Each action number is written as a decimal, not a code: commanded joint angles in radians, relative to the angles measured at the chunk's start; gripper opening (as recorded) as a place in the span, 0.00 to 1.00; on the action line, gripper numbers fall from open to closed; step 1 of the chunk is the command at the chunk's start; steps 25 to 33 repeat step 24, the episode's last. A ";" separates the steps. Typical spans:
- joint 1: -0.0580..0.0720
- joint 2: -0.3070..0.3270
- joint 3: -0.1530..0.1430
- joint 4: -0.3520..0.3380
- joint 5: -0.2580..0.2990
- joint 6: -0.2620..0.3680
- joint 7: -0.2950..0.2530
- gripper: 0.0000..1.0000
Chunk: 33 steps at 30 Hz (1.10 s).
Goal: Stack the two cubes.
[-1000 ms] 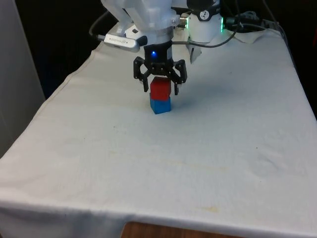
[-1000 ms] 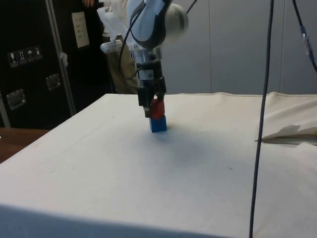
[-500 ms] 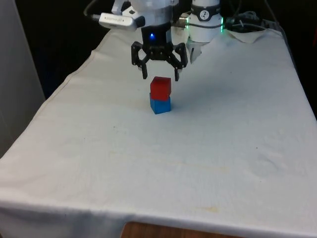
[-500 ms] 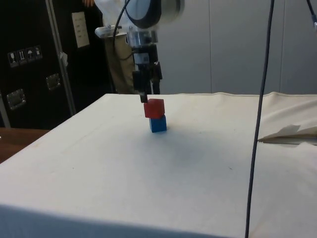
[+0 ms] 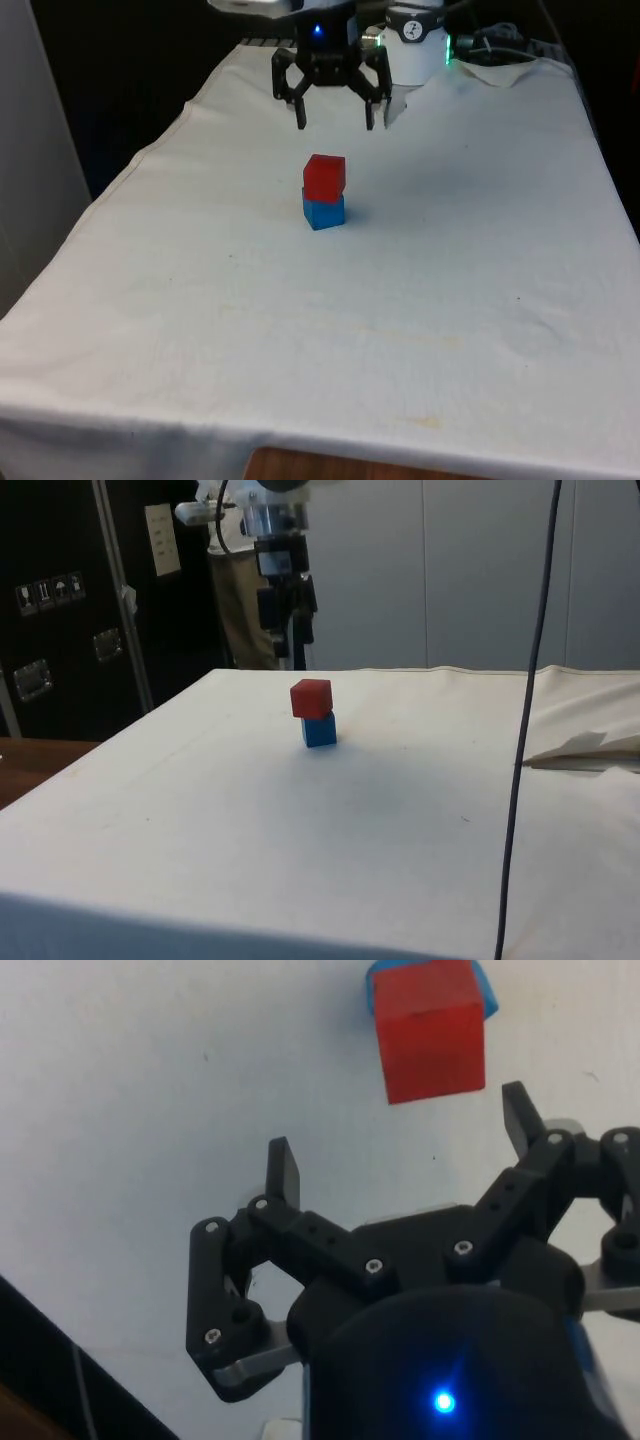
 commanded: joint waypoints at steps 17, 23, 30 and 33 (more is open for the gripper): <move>0.018 -0.089 0.025 -0.015 -0.039 -0.052 0.007 1.00; 0.017 -0.119 0.034 -0.048 -0.036 -0.027 0.003 1.00; 0.016 -0.114 0.034 -0.039 -0.031 -0.043 0.000 1.00; 0.016 -0.114 0.034 -0.039 -0.031 -0.043 0.000 1.00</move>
